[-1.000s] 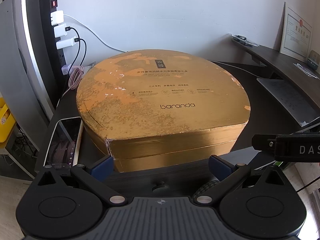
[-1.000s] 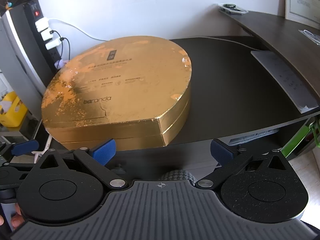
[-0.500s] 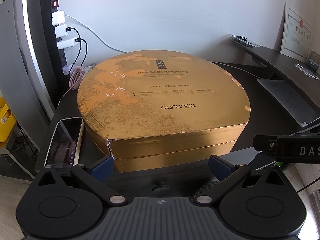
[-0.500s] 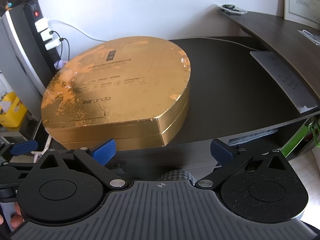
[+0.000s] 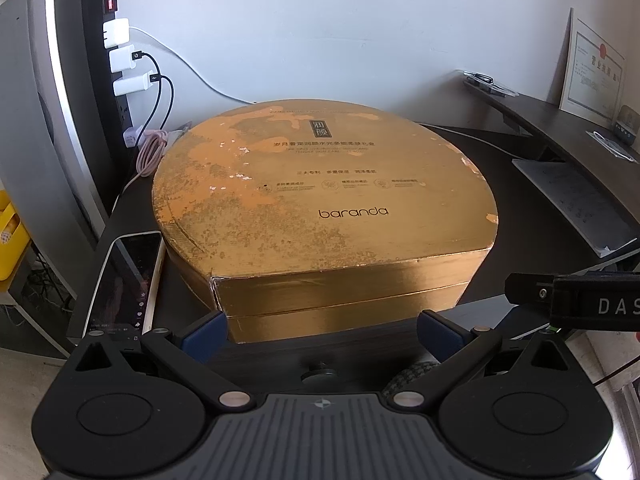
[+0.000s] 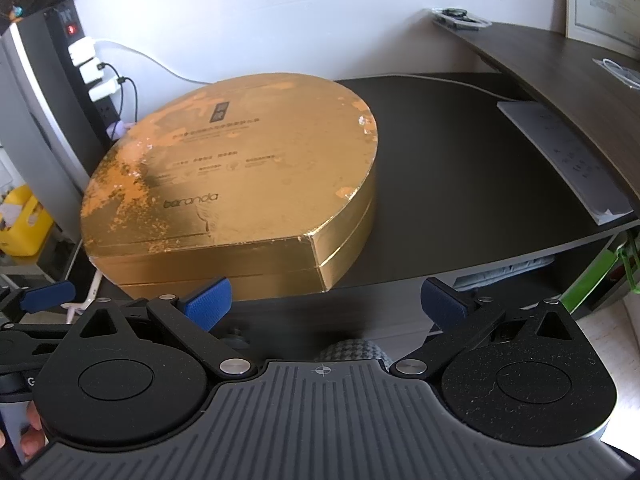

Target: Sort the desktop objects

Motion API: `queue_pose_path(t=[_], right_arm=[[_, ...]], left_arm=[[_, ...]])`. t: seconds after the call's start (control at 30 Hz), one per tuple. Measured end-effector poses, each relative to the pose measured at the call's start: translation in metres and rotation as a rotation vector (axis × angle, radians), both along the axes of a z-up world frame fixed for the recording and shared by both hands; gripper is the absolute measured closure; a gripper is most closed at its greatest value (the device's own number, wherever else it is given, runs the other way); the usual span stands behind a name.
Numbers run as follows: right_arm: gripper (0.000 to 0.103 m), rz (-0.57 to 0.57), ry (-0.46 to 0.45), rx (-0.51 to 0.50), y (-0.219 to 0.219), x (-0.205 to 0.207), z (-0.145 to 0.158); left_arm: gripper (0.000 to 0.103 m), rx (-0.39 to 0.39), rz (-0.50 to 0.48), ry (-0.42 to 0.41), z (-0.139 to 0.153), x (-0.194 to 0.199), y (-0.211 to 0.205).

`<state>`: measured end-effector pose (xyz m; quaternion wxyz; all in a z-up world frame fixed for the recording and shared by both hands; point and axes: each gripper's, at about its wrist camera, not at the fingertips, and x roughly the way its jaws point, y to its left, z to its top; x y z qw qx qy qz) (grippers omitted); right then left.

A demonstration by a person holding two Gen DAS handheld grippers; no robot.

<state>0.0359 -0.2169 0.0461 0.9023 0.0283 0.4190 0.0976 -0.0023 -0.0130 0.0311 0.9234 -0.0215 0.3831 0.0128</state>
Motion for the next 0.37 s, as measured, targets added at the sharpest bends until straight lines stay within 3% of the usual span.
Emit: queue_pose_path(t=[0.37], right_arm=[[0.0,-0.007,0.006,-0.001,-0.0011,0.0023,-0.0018]], left_arm=[[0.0,-0.009,-0.015,-0.008,-0.0005,0.0014,-0.0004]])
